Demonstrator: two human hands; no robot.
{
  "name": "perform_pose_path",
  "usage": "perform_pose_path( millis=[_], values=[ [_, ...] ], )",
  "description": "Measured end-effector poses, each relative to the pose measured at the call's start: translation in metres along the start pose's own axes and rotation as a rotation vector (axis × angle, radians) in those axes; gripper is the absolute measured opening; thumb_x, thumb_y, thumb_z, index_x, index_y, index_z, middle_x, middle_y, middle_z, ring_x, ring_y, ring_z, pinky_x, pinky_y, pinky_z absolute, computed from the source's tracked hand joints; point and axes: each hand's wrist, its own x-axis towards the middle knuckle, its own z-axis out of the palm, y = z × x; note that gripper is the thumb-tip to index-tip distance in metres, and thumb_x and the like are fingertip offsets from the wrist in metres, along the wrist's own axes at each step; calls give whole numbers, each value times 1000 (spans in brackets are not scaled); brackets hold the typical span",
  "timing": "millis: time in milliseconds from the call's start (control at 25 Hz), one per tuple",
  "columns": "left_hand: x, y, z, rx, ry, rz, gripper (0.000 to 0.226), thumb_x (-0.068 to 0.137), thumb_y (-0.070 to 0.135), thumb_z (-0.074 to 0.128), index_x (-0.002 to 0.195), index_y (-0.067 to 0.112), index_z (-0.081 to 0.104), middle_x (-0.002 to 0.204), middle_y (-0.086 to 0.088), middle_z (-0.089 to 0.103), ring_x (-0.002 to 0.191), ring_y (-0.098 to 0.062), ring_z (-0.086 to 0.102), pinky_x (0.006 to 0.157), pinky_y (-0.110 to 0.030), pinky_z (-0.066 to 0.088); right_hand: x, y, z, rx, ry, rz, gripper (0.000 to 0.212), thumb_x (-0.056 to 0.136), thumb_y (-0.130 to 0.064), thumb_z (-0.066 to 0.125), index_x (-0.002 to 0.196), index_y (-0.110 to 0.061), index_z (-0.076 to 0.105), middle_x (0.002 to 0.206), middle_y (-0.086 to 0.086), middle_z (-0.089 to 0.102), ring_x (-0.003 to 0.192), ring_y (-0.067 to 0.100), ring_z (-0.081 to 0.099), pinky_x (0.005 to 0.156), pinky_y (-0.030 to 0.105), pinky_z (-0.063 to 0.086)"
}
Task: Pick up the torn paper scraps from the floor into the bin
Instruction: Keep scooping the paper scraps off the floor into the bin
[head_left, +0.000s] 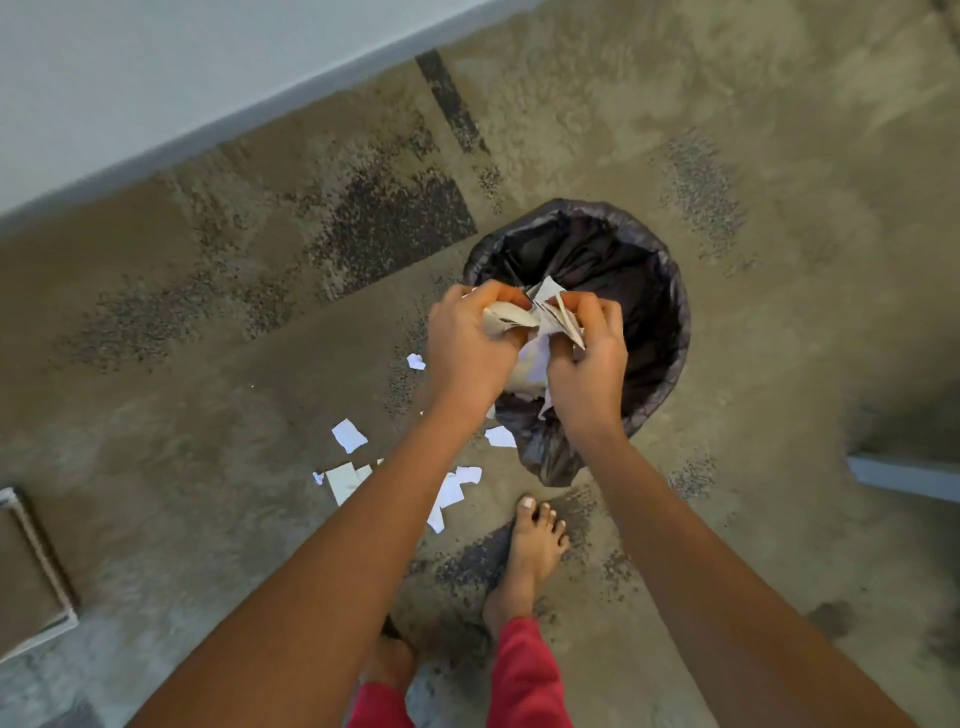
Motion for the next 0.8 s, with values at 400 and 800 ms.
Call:
perform_pose_path(
  millis=[400, 800],
  values=[
    [6, -7, 47, 2, -210, 56, 46, 71, 12, 77, 112, 26, 62, 120, -6, 47, 110, -26, 52, 94, -40, 50, 19, 46, -22, 97, 15, 264, 37, 80, 2, 59, 112, -15, 58, 109, 6, 53, 93, 16, 57, 79, 27, 47],
    [13, -6, 17, -325, 53, 18, 47, 66, -15, 35, 85, 14, 66, 86, -1, 70, 85, -12, 67, 82, -30, 56, 11, 35, -9, 202, 101, 313, 49, 76, 13, 41, 106, -20, 62, 112, 4, 63, 109, 14, 59, 83, 33, 52]
  ],
)
